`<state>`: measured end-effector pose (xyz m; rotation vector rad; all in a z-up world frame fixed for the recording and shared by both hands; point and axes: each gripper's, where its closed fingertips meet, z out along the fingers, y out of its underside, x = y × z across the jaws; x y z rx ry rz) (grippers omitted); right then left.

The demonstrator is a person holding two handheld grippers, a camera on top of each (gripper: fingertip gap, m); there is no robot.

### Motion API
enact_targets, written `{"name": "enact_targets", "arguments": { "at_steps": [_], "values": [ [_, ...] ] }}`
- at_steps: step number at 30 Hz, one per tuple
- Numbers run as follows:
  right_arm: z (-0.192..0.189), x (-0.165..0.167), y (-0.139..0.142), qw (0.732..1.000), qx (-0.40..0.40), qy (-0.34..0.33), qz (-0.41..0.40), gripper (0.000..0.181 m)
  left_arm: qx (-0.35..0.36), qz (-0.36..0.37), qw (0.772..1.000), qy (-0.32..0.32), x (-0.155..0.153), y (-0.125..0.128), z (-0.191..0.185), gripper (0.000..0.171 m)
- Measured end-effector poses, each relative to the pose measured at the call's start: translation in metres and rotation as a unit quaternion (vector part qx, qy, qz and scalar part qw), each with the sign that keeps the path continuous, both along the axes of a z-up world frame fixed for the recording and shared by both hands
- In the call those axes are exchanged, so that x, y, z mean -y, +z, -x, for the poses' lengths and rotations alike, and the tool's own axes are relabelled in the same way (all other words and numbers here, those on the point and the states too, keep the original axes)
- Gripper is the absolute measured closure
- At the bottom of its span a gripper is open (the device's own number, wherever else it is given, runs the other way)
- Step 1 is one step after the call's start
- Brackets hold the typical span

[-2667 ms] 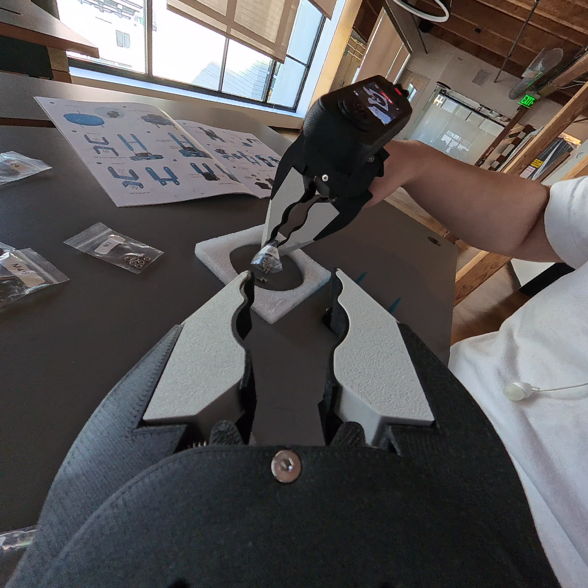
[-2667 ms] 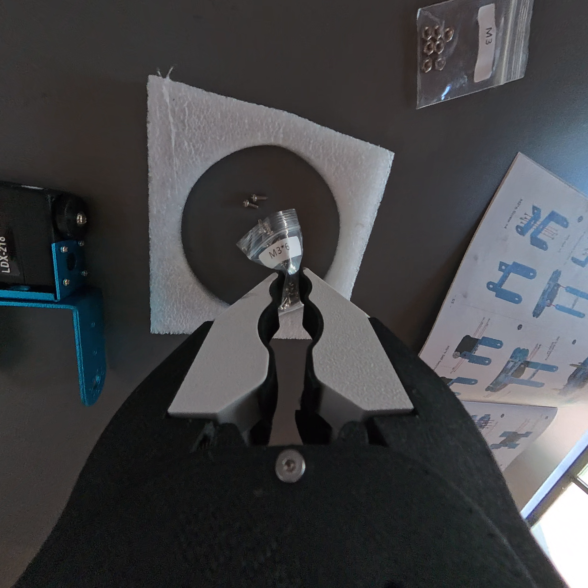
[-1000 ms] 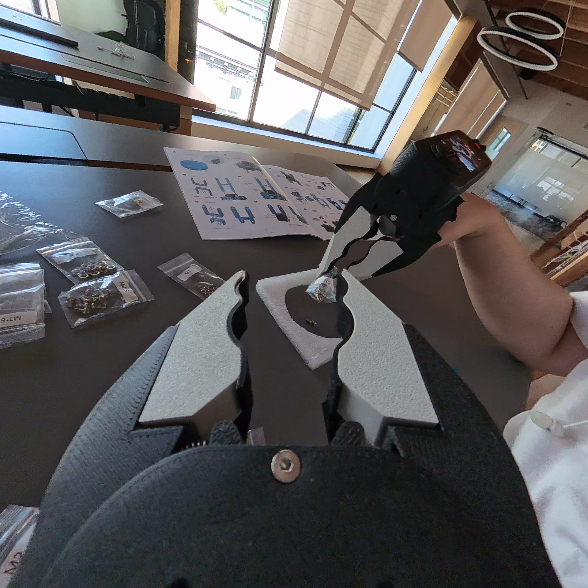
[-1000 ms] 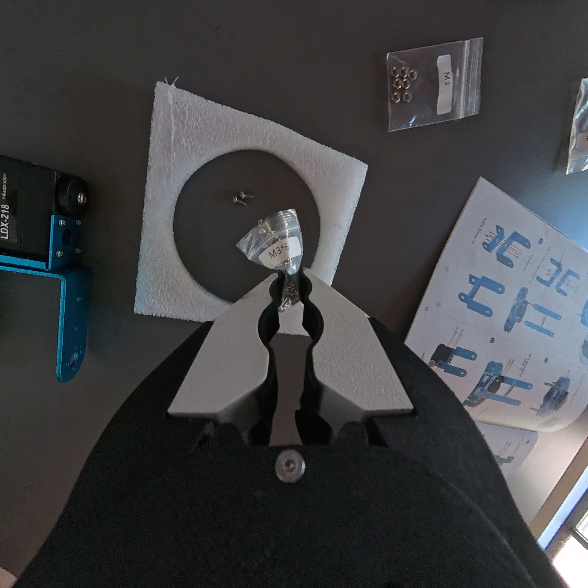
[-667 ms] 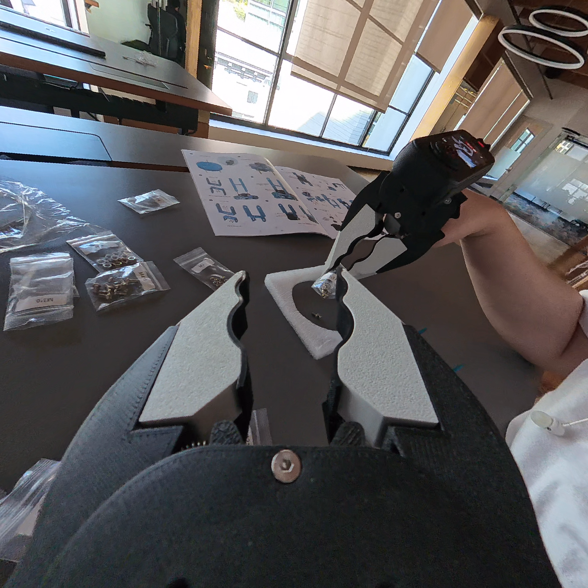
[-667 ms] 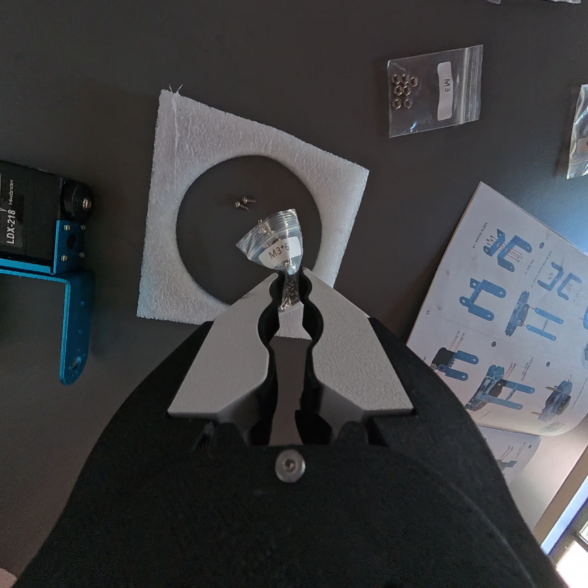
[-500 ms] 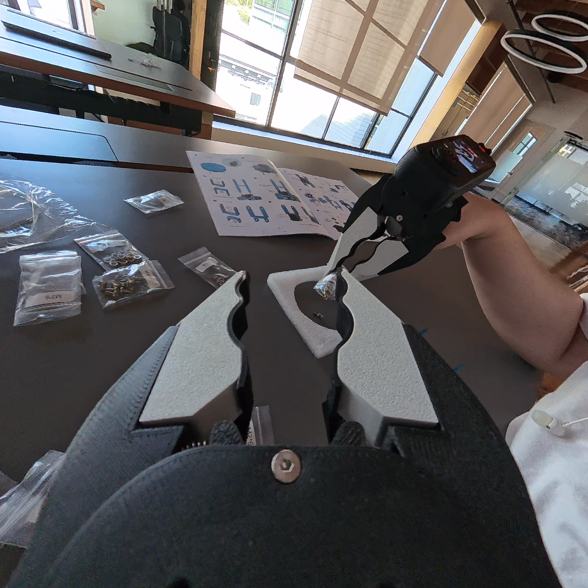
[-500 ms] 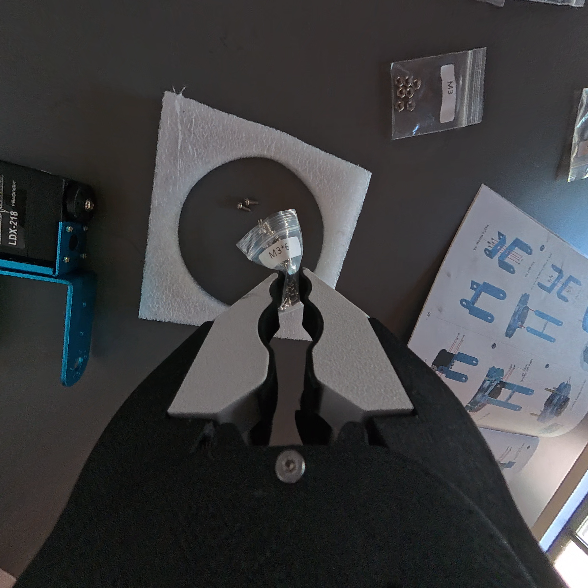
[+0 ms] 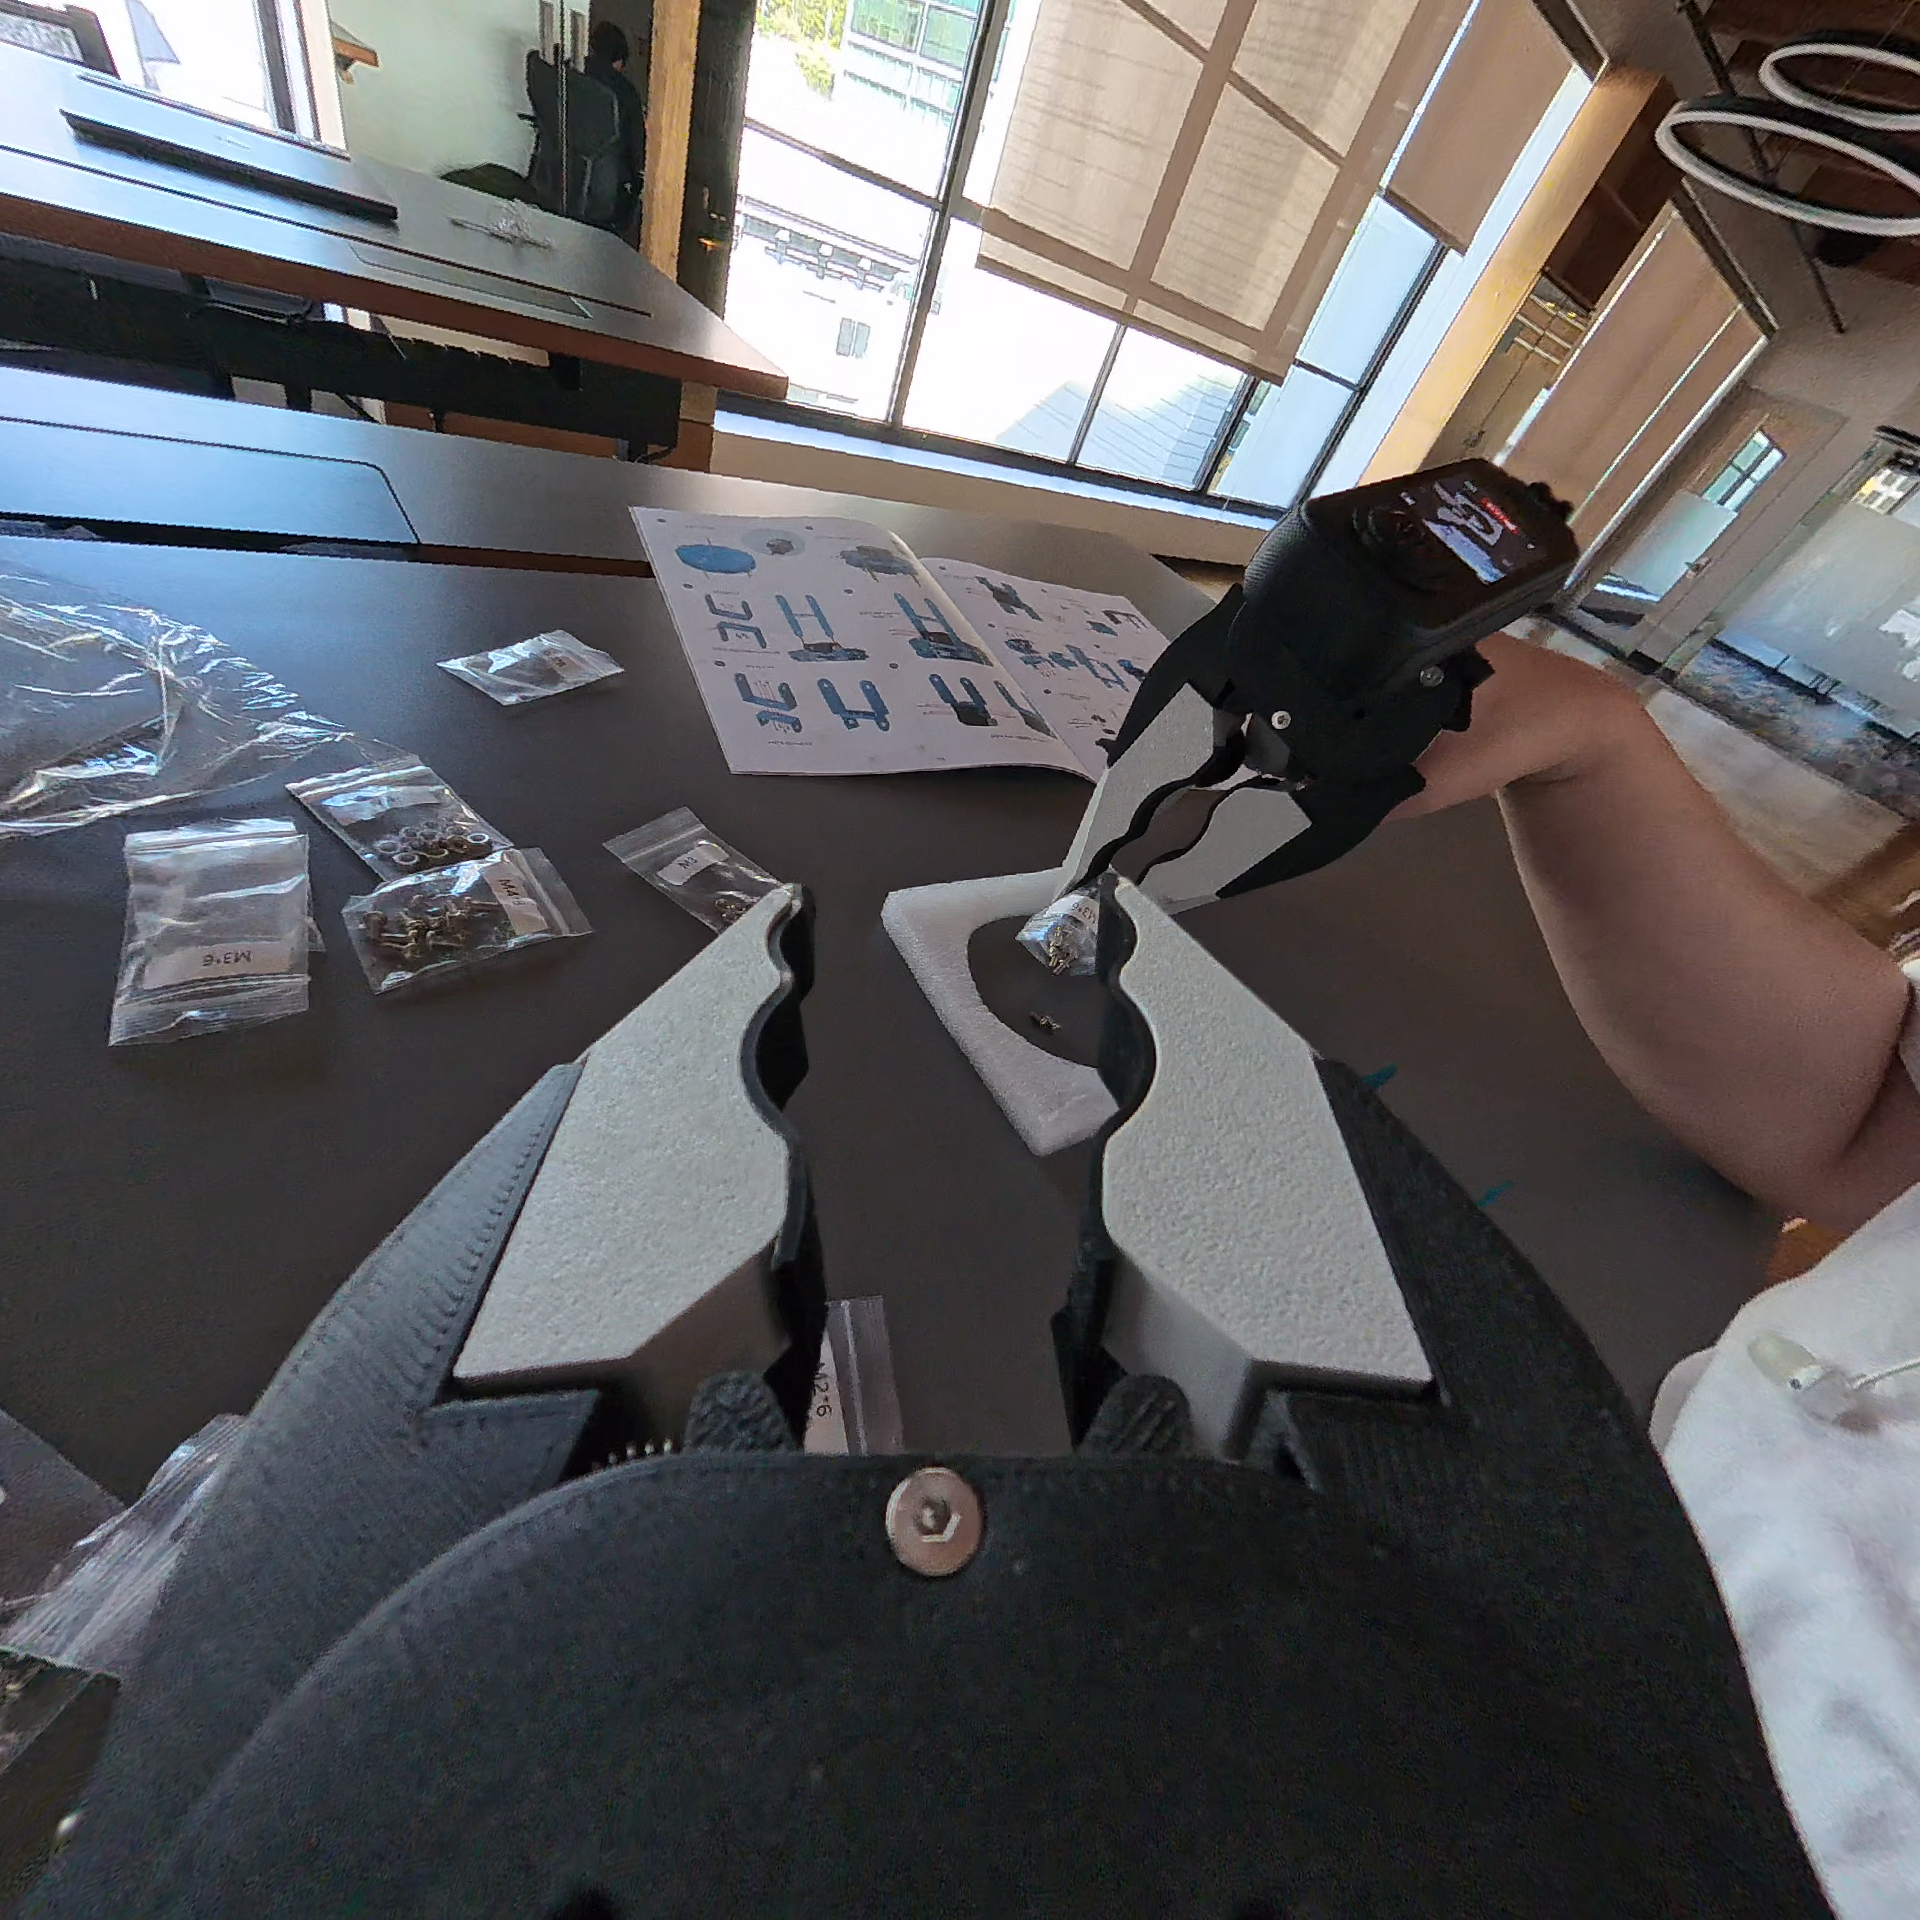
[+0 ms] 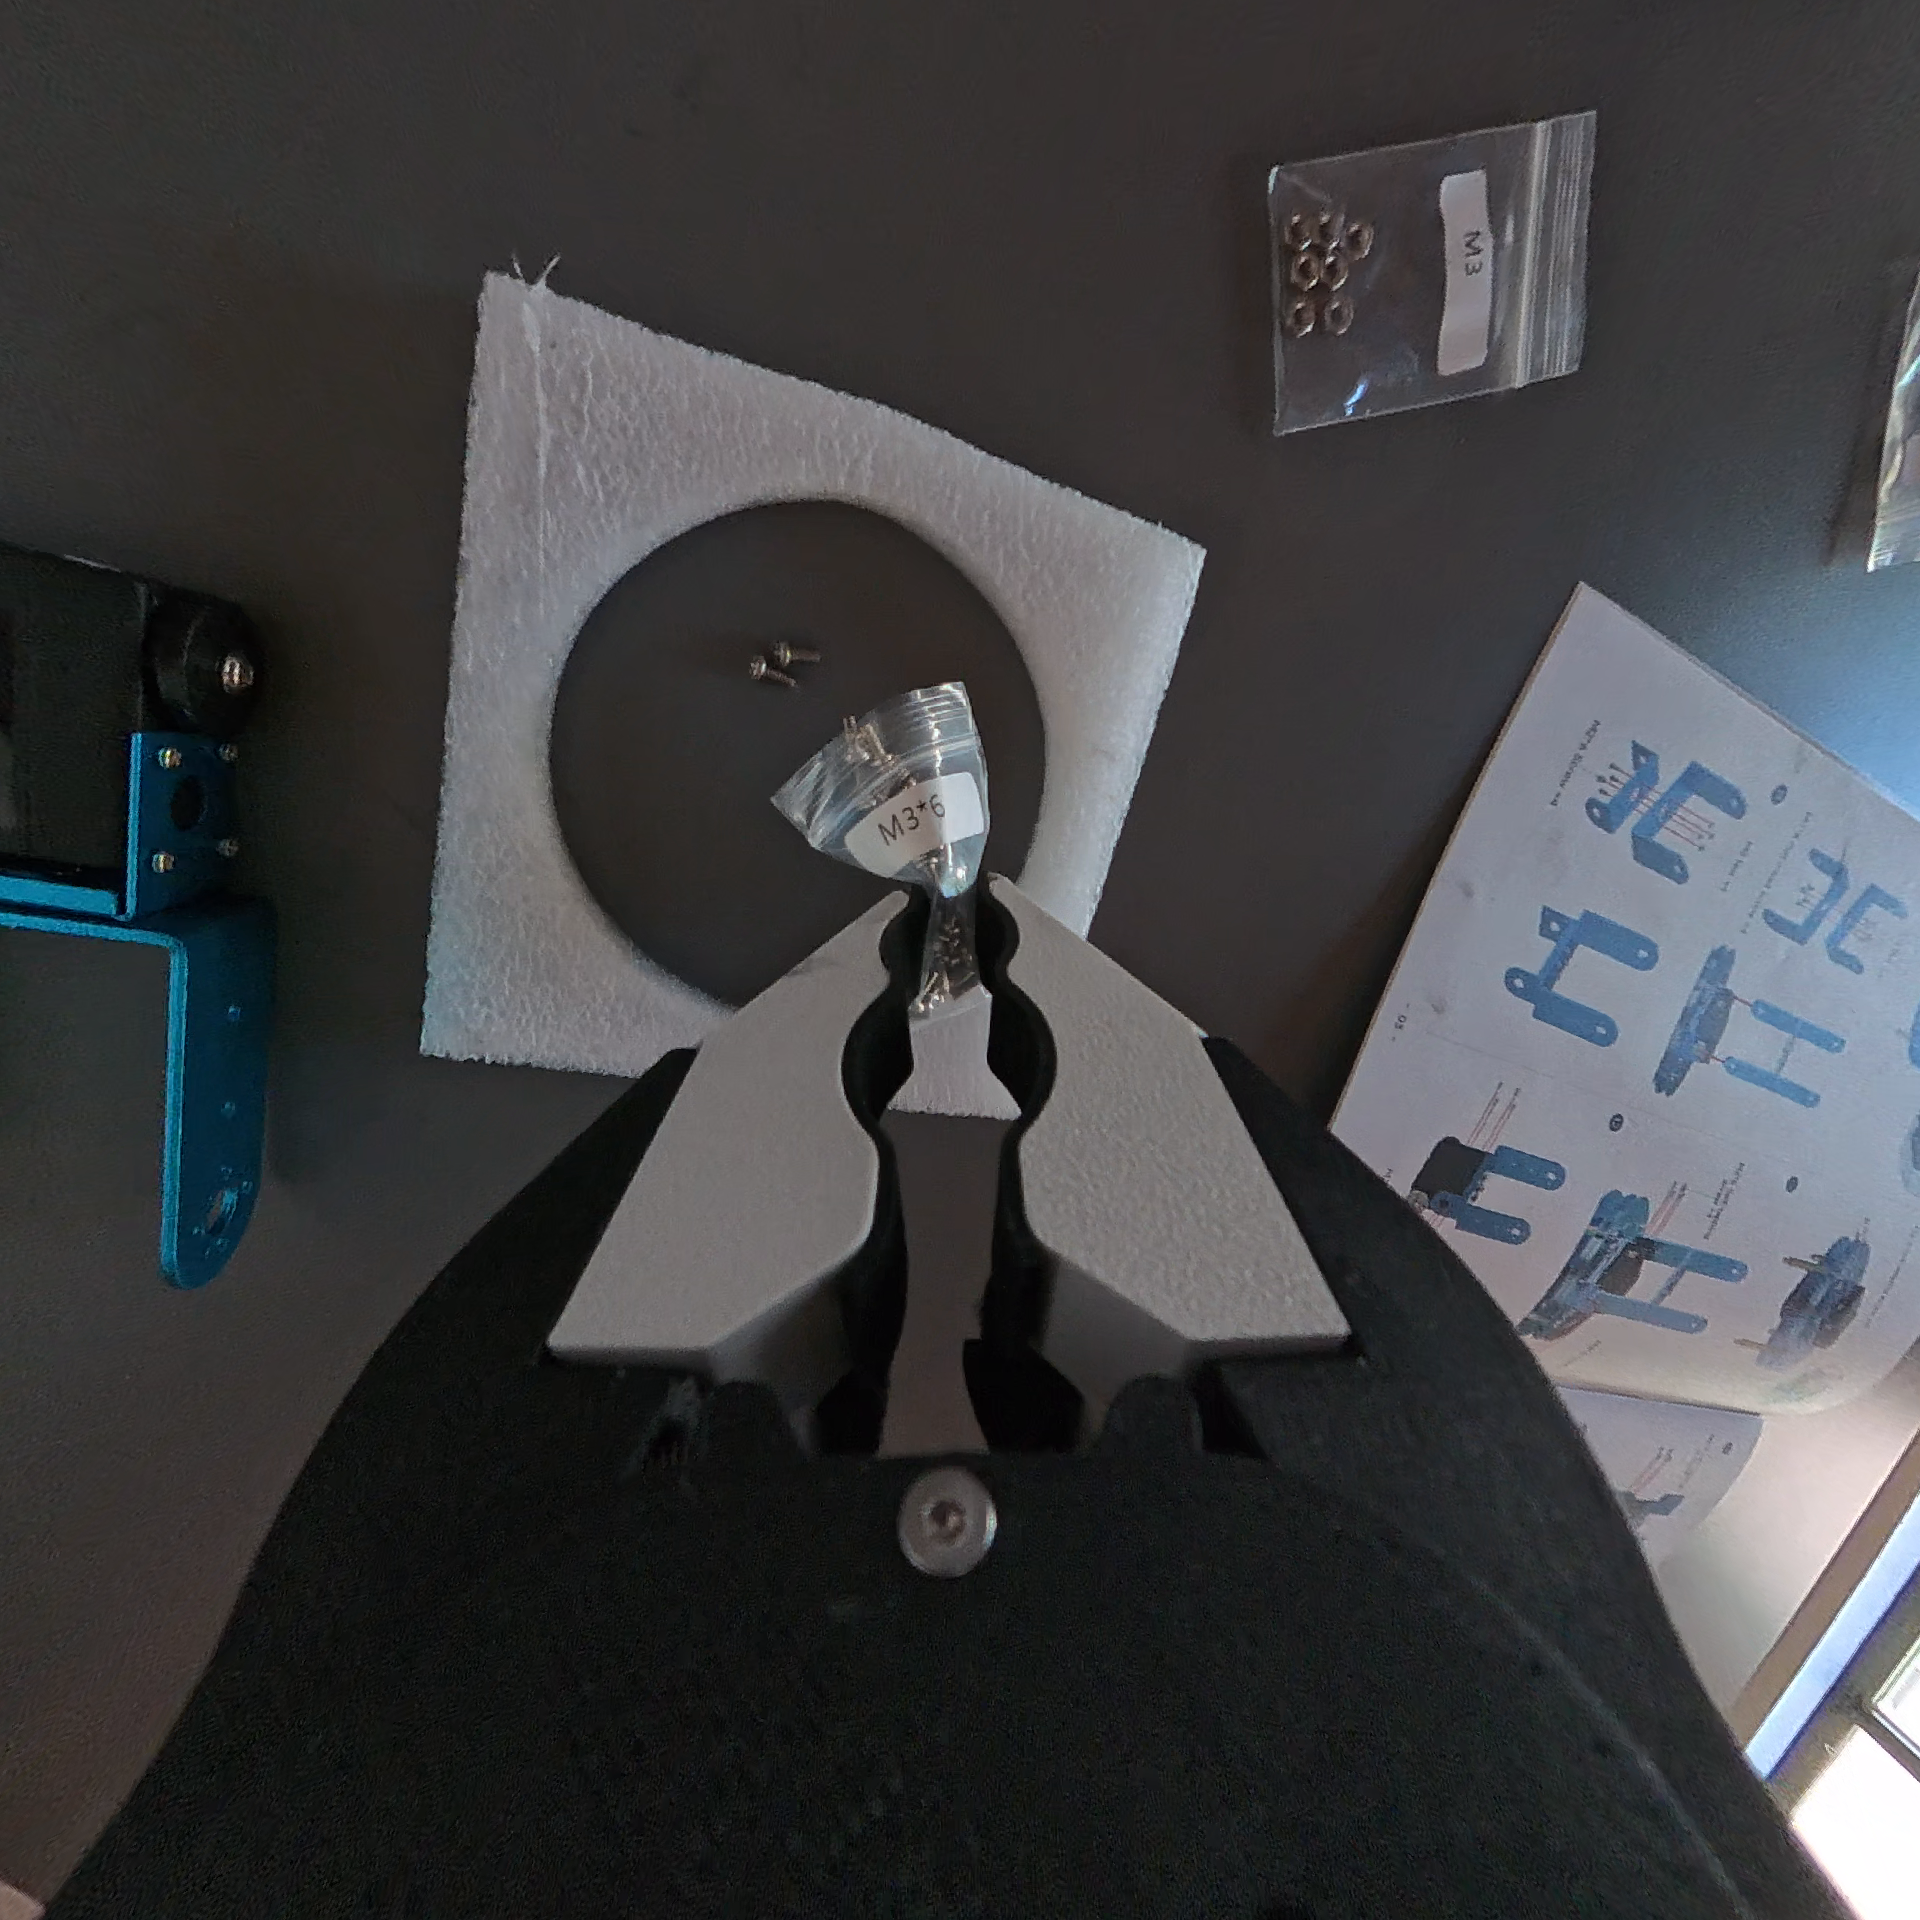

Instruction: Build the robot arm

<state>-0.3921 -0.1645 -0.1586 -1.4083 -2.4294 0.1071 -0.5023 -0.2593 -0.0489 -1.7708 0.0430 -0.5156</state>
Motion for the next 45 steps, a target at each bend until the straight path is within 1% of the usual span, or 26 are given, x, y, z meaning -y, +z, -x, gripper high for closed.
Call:
{"name": "enact_targets", "arguments": {
  "at_steps": [5,9,12,20,34,45],
  "values": [
    [0.000,0.001,-0.004,1.000,0.009,-0.001,0.000,0.174,-0.011,0.005,1.000,0.002,0.003,0.004,0.000,0.117],
    [-0.001,-0.002,-0.003,1.000,0.010,-0.005,-0.011,0.173,-0.014,-0.006,1.000,0.001,0.003,0.010,-0.002,0.117],
    [-0.001,0.002,-0.002,1.000,0.010,0.005,-0.007,0.174,-0.019,-0.002,1.000,-0.001,0.004,0.009,-0.004,0.117],
    [-0.004,-0.003,-0.005,1.000,0.017,-0.006,-0.004,0.174,-0.020,-0.003,1.000,-0.001,0.005,0.009,-0.003,0.117],
    [-0.007,-0.003,-0.010,1.000,0.026,-0.004,0.011,0.174,-0.019,0.002,1.000,-0.007,-0.005,0.007,-0.002,0.117],
    [-0.005,-0.006,-0.010,1.000,0.018,-0.008,0.011,0.174,-0.017,0.002,1.000,-0.005,-0.005,0.006,0.001,0.117]
  ]
}}
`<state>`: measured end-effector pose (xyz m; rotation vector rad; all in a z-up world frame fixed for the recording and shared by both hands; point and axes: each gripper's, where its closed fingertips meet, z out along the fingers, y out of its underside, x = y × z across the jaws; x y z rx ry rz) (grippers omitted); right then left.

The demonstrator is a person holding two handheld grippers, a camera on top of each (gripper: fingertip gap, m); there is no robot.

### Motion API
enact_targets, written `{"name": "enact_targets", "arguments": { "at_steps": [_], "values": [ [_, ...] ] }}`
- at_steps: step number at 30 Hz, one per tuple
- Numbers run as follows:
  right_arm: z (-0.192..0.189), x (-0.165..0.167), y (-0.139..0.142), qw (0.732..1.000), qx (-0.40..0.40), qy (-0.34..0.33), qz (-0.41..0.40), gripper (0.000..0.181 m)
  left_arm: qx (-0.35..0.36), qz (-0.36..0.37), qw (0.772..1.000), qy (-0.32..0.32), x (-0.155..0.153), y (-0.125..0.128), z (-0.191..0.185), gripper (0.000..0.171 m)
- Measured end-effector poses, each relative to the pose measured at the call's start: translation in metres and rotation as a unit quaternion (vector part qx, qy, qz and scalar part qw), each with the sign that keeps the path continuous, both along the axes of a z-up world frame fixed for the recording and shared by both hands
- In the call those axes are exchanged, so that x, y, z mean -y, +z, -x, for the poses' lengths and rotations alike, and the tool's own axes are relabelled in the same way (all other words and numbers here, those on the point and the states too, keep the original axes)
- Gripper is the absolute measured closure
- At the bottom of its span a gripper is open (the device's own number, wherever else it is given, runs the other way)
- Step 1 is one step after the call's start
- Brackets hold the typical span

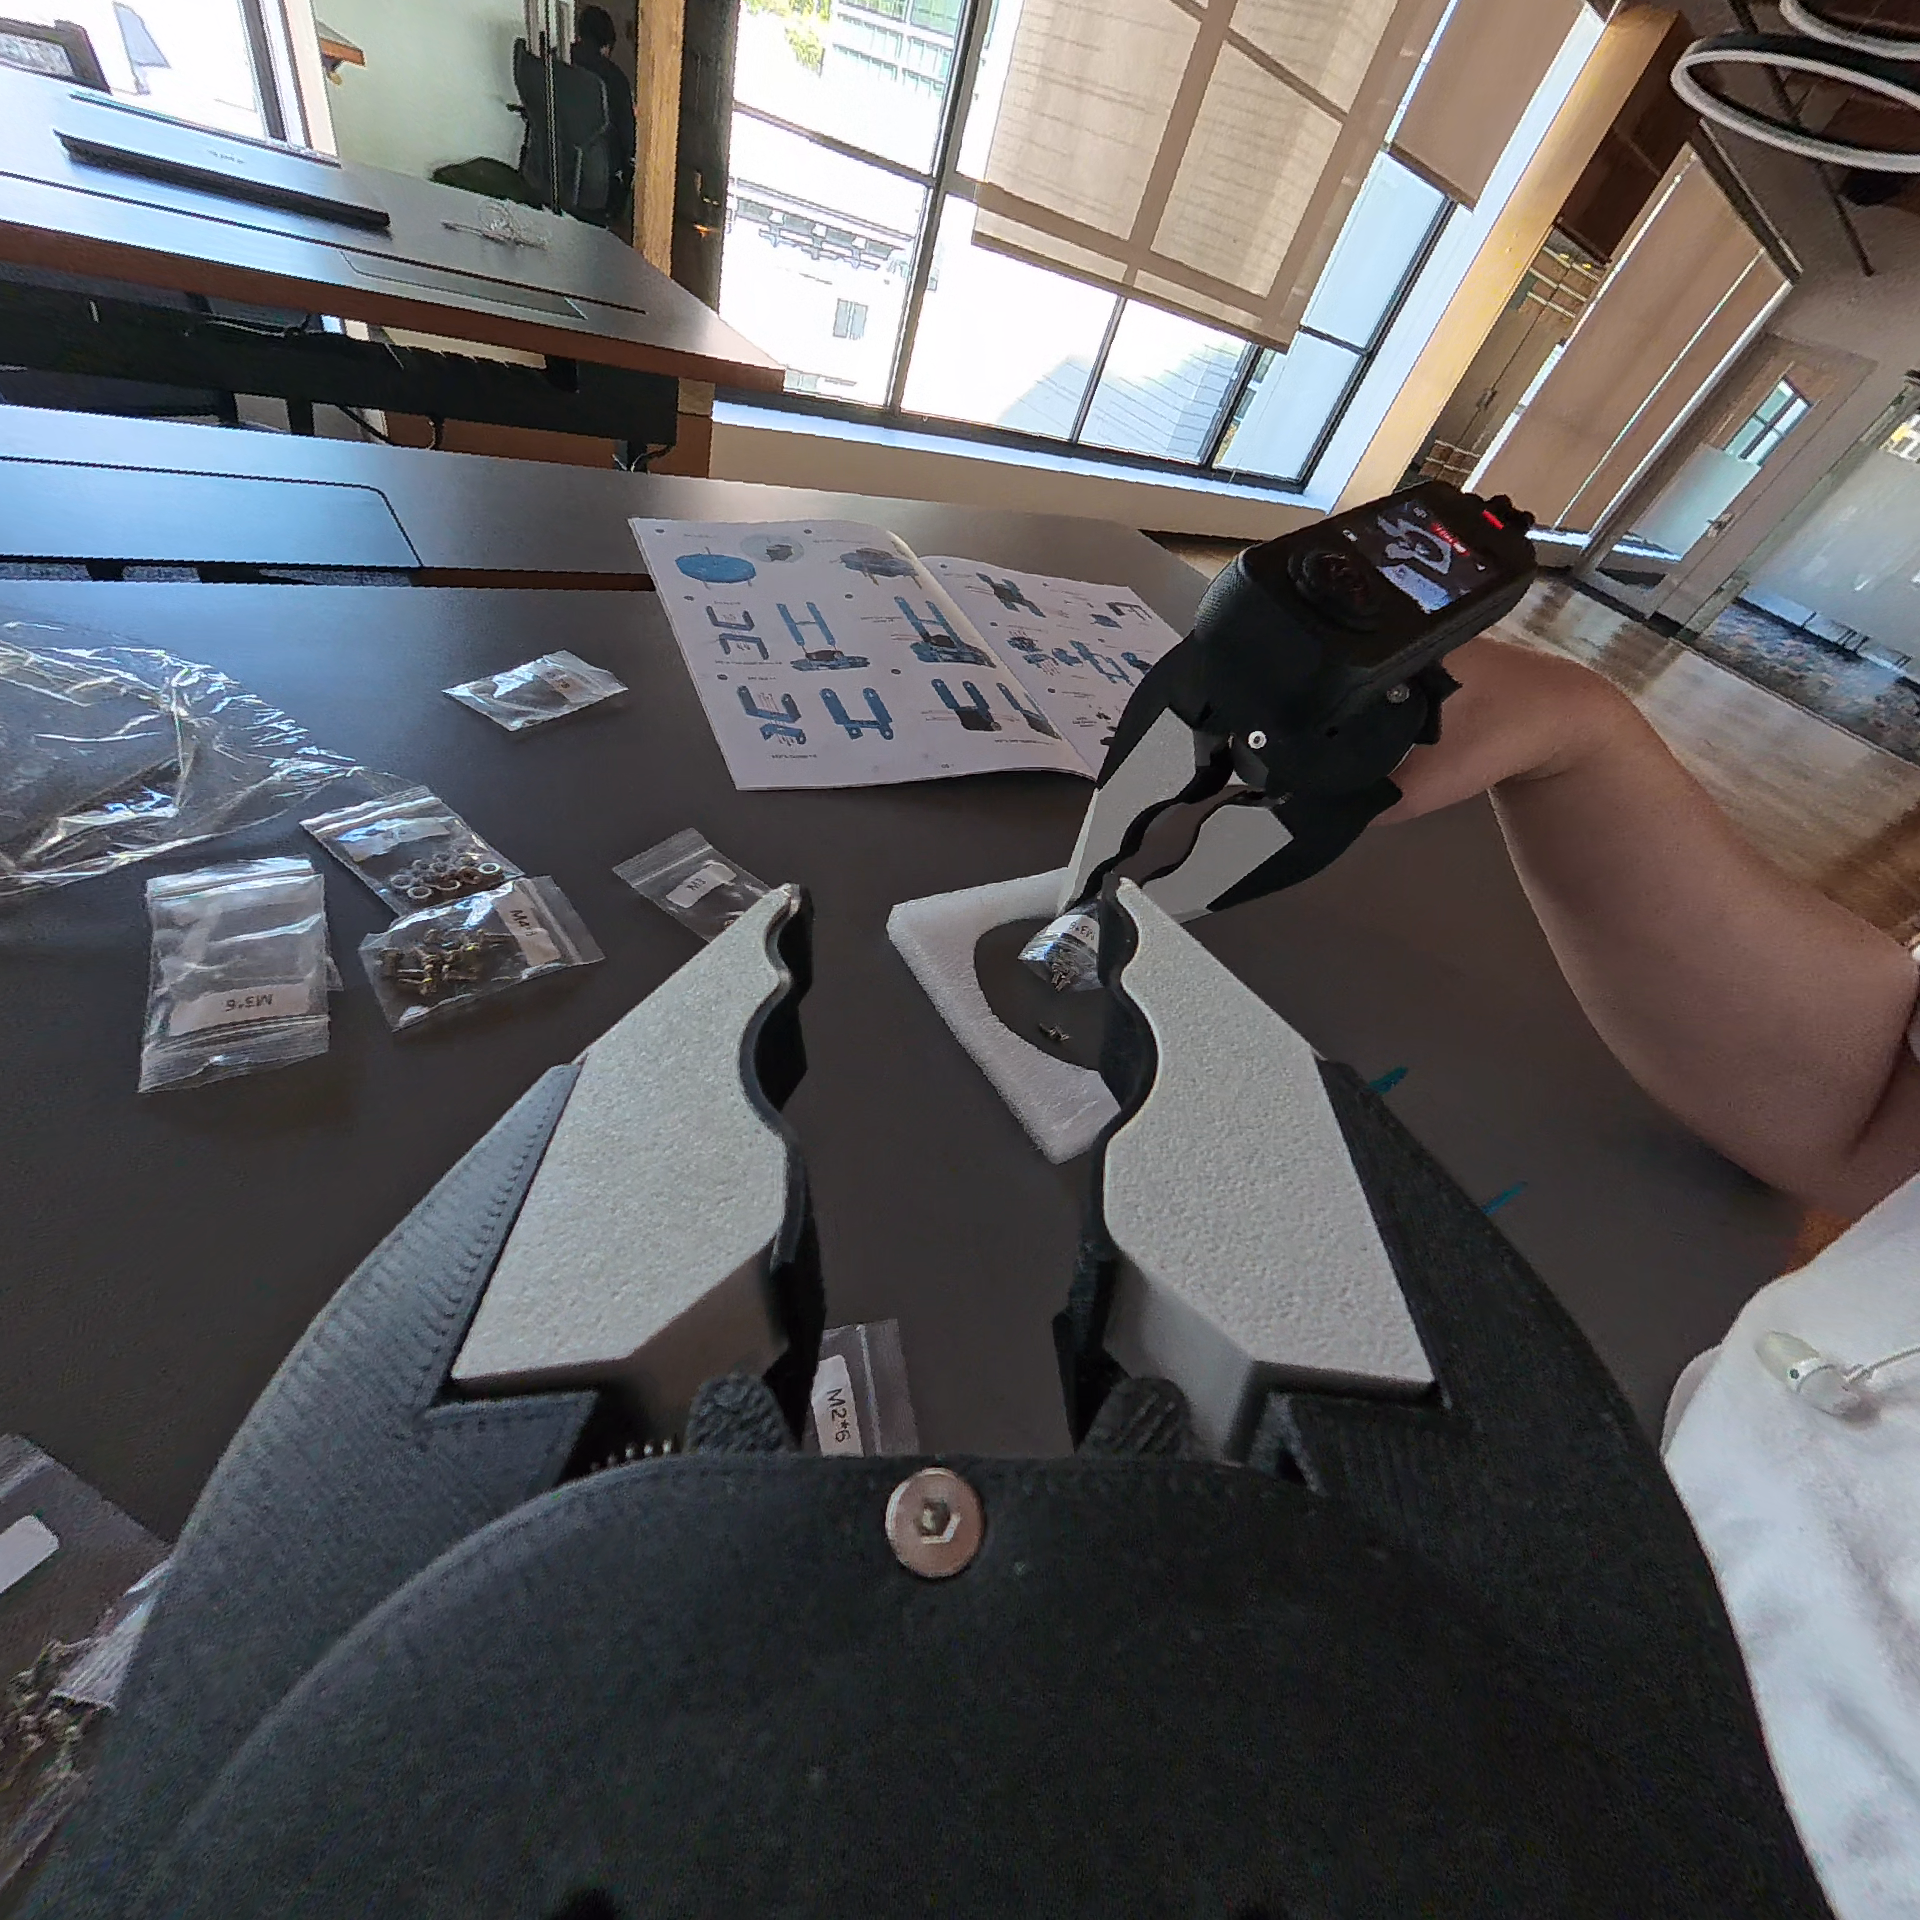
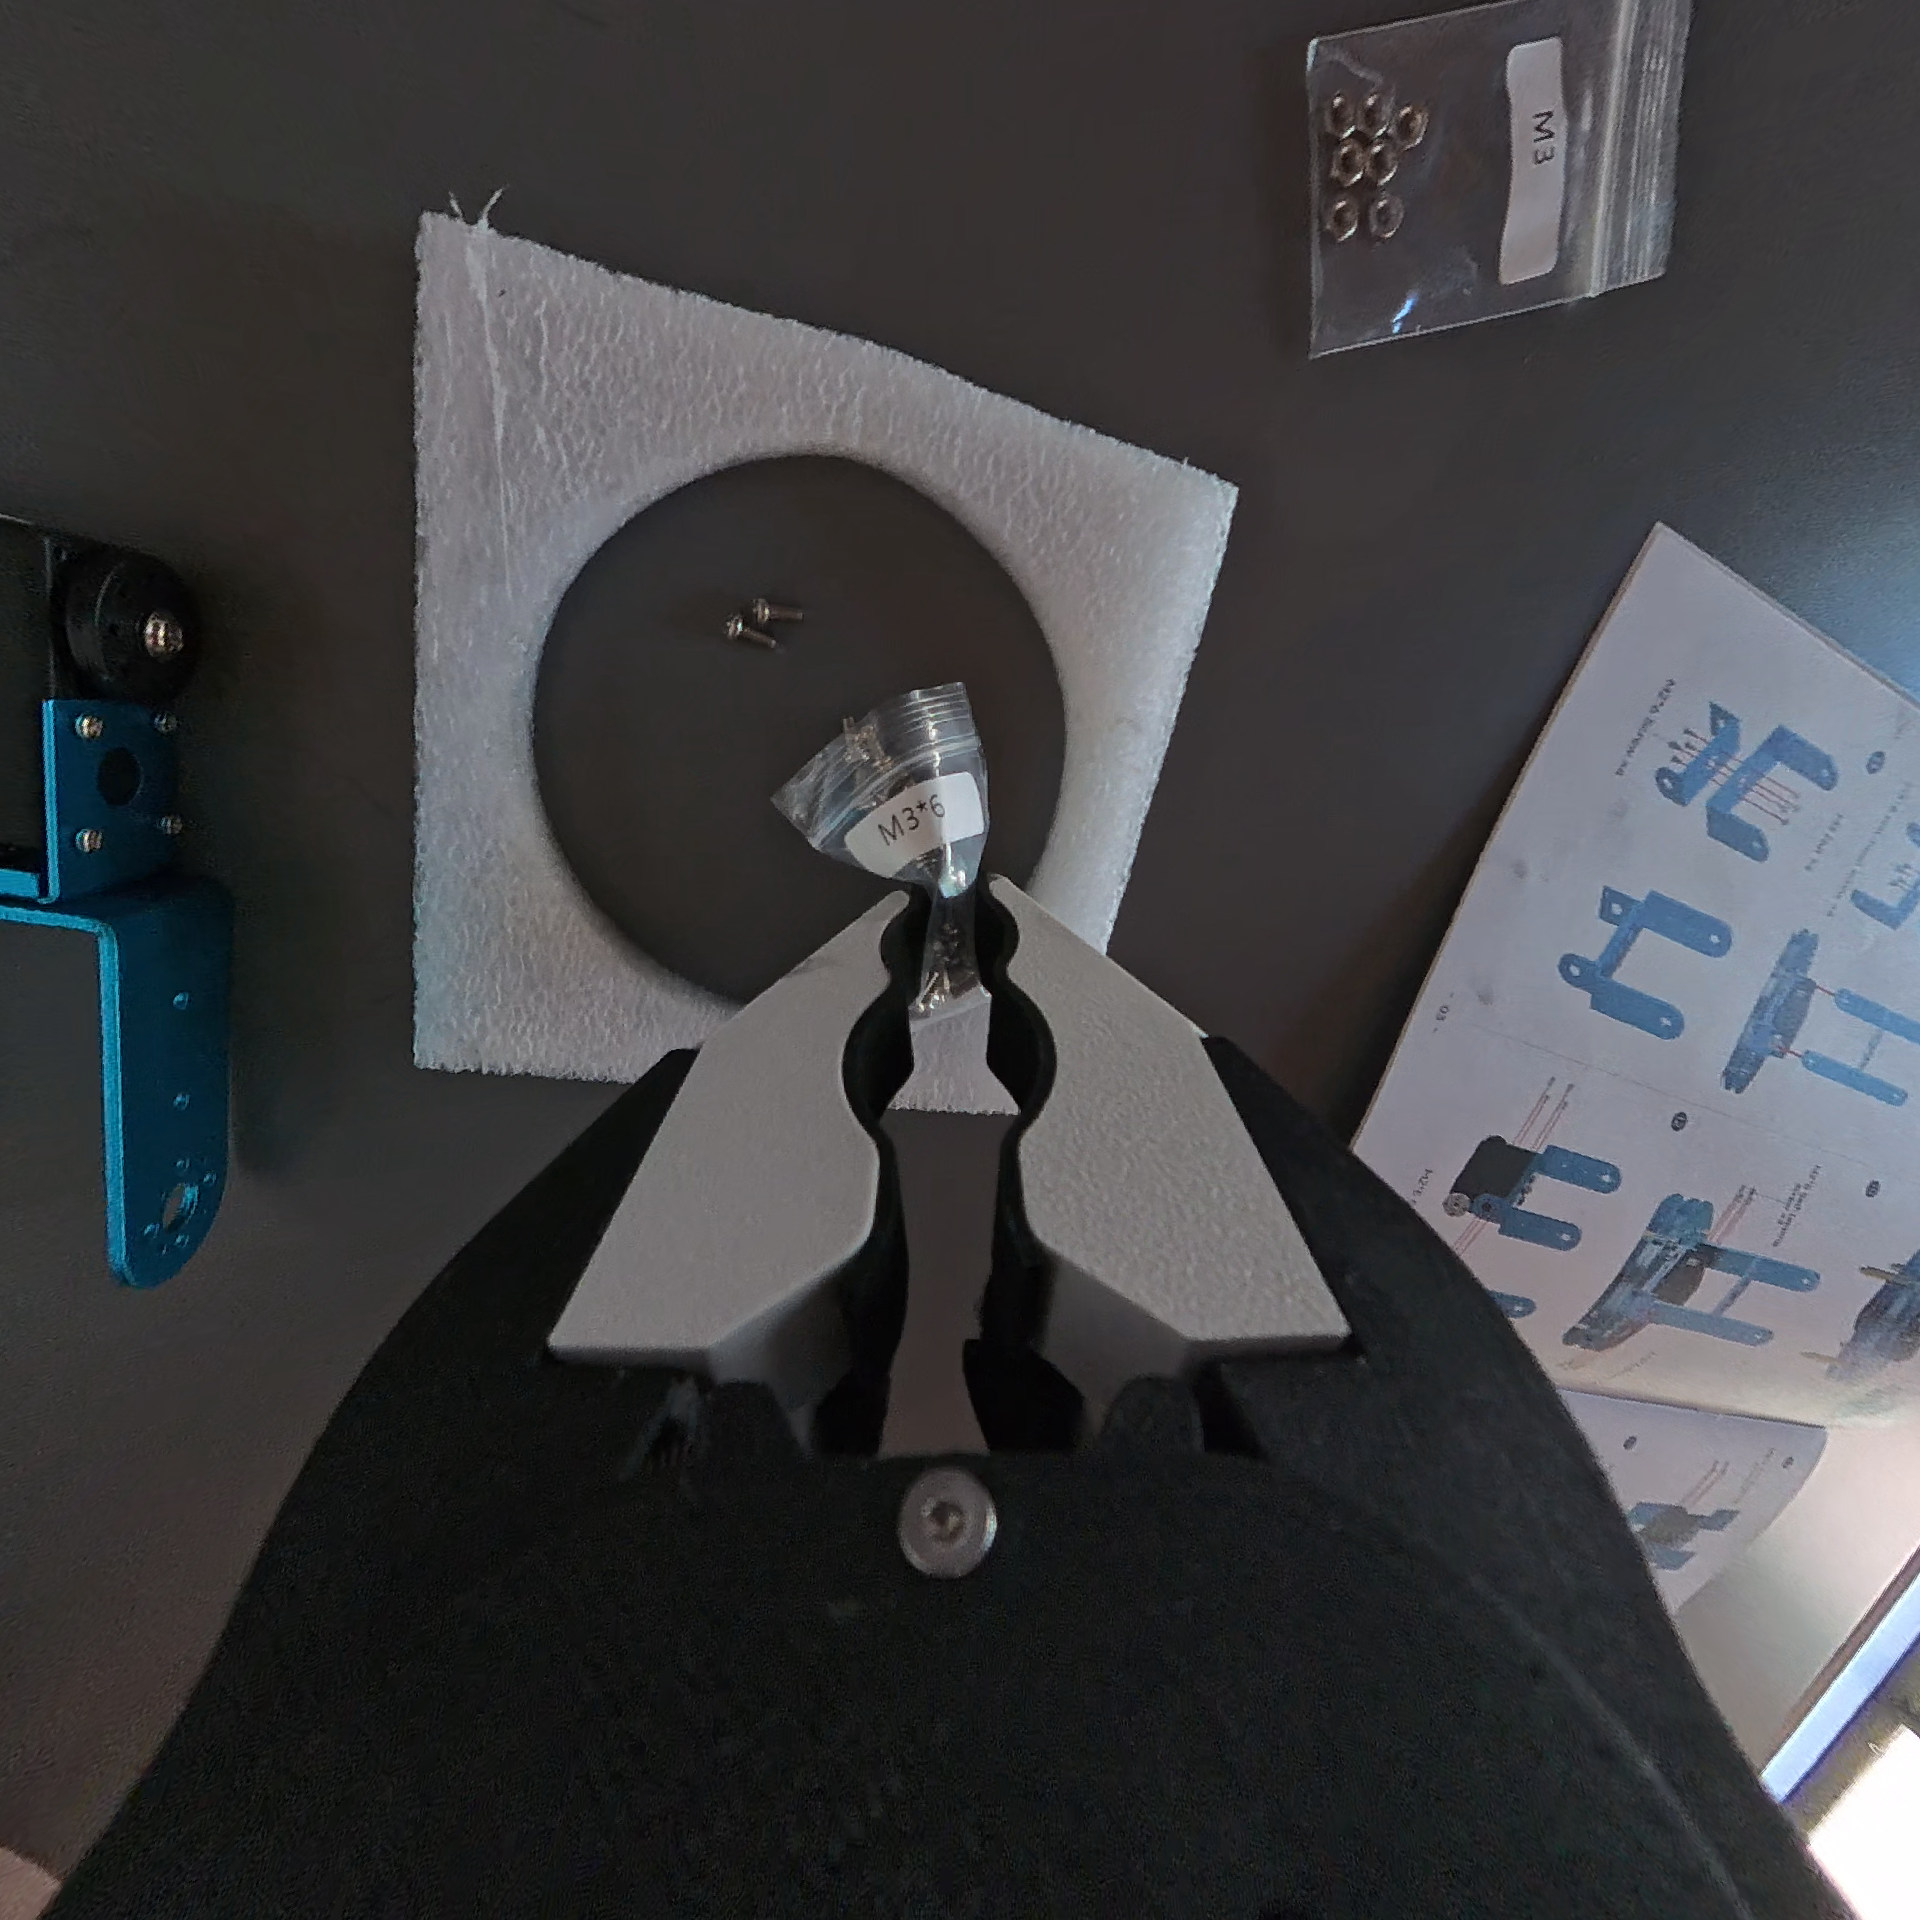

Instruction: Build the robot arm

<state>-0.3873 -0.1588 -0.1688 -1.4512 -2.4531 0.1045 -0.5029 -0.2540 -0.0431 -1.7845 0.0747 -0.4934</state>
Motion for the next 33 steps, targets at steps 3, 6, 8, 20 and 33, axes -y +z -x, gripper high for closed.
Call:
{"name": "enact_targets", "arguments": {
  "at_steps": [3,6,8,20,33],
  "values": [
    [-0.001,0.000,0.000,1.000,0.001,0.001,0.000,0.174,0.000,0.002,1.000,-0.001,0.000,-0.001,0.000,0.117],
    [0.000,0.000,0.000,1.000,0.000,0.003,0.000,0.174,0.001,0.002,1.000,-0.001,0.000,-0.001,-0.001,0.117],
    [0.000,0.000,0.000,1.000,0.000,0.002,0.000,0.174,0.000,0.002,1.000,-0.002,-0.001,-0.001,-0.001,0.117],
    [0.000,-0.003,0.000,1.000,-0.008,-0.005,0.008,0.174,-0.006,-0.003,1.000,-0.007,-0.003,0.002,-0.005,0.116],
    [0.007,-0.005,0.018,0.996,-0.082,0.022,0.036,0.174,-0.012,-0.008,1.000,0.003,0.005,0.007,-0.002,0.116]
  ]
}}
